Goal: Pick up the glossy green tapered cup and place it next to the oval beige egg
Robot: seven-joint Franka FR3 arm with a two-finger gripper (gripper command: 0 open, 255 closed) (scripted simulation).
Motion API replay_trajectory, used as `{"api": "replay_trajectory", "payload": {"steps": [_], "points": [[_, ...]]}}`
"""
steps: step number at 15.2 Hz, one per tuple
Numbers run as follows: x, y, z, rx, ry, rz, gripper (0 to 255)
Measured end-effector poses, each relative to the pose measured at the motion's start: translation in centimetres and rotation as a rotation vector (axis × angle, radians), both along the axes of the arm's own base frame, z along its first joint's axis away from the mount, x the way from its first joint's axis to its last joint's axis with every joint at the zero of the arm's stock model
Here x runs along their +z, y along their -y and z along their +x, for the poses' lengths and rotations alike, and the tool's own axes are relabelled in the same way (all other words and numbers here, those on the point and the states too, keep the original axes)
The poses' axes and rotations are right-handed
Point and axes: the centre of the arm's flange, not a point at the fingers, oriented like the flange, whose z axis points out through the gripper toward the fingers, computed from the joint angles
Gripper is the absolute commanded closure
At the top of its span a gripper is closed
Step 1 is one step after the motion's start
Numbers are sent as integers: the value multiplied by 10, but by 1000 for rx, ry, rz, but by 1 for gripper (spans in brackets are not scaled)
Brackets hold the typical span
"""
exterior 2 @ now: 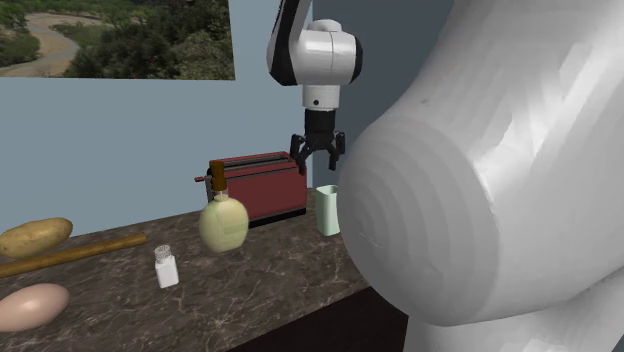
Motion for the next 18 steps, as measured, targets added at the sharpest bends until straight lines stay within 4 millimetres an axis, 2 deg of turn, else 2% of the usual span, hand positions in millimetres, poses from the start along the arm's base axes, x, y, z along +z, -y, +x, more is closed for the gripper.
{"api": "replay_trajectory", "payload": {"steps": [6, 8, 14, 18], "points": [[-56, 30, 37, 2, 16, -28, 0], [-67, 35, 47, 3, 19, -33, 0], [-99, 37, 53, 3, 21, -35, 0], [-106, 38, 52, 3, 21, -35, 0]]}}
